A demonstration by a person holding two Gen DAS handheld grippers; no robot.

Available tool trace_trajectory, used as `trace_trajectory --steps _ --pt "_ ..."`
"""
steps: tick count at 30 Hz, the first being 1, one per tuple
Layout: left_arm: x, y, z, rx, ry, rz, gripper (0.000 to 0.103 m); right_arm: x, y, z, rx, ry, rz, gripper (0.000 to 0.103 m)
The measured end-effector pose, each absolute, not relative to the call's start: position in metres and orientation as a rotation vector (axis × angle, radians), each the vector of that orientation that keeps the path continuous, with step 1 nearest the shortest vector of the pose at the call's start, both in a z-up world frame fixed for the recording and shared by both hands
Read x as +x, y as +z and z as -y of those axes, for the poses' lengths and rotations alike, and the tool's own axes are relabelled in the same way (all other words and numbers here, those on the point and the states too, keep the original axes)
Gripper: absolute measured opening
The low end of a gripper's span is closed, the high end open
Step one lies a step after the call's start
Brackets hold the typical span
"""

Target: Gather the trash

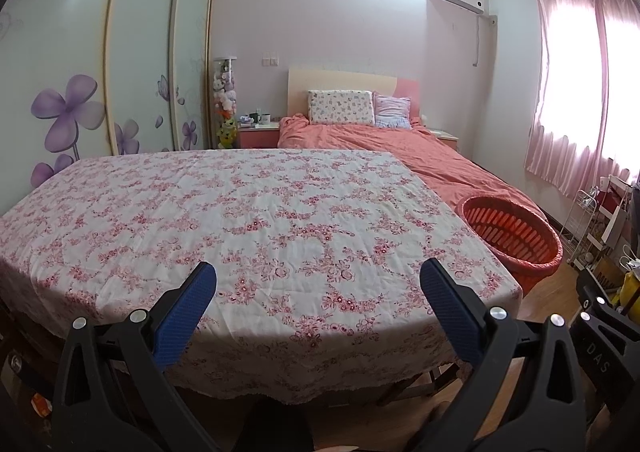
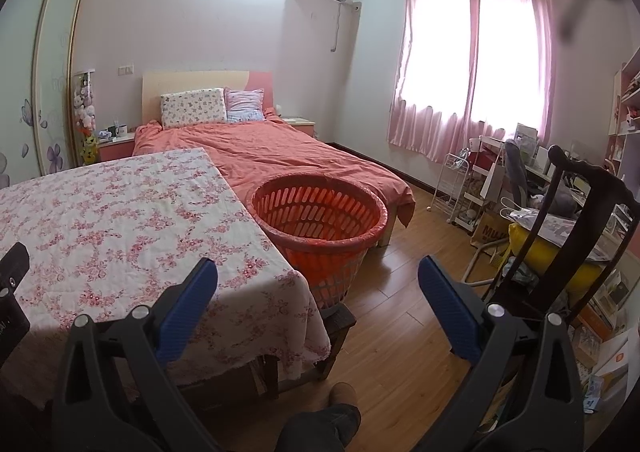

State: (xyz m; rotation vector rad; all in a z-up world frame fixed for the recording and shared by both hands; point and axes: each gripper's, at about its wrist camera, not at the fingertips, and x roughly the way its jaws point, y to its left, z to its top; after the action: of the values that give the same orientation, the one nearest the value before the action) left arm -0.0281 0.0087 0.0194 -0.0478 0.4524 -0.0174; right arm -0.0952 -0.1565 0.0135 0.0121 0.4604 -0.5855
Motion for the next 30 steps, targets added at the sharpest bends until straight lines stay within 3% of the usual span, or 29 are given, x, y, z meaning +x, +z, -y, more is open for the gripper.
trace_trajectory --steps 30 --pt "-0.0289 0.0166 -0.0121 -0.044 -0.011 -0.468 0.1 -0.0925 0.0122 0.1557 0.023 -0.576 -0.463 0.098"
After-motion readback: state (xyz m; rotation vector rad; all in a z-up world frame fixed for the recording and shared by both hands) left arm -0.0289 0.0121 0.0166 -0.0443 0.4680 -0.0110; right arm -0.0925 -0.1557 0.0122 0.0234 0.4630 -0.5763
